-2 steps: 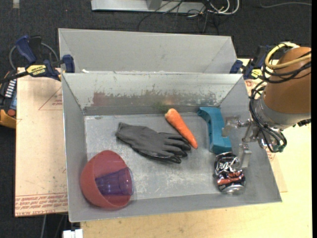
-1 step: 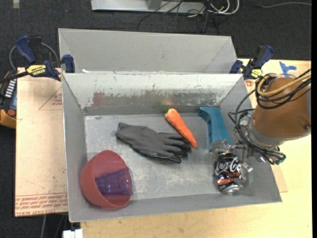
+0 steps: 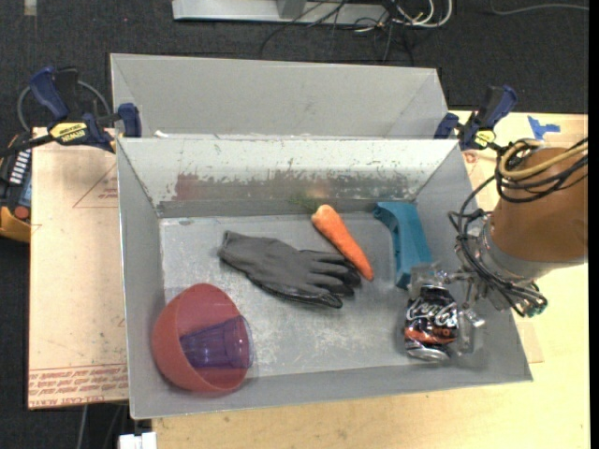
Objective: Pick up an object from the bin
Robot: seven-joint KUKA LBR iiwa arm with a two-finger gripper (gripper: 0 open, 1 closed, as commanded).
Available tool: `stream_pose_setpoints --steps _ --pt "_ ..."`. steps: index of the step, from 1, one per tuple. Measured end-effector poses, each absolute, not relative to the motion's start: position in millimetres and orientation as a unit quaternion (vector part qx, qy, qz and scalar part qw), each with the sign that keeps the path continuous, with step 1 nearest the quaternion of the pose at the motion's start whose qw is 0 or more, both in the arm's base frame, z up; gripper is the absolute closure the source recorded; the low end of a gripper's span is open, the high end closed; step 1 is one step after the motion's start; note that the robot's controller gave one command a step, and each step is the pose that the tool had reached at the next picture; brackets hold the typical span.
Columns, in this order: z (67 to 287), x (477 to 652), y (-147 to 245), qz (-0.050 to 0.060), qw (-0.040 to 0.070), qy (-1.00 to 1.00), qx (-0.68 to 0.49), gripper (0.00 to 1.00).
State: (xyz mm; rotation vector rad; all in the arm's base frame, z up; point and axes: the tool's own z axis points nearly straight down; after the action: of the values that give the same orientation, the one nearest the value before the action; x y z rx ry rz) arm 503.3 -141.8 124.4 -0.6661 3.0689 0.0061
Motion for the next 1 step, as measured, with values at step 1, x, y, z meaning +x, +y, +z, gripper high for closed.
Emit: stream_pose_setpoints --steps 1 --pt "130.3 516.2 -146.1 0.001 0.001 0.949 -0.317 0.0"
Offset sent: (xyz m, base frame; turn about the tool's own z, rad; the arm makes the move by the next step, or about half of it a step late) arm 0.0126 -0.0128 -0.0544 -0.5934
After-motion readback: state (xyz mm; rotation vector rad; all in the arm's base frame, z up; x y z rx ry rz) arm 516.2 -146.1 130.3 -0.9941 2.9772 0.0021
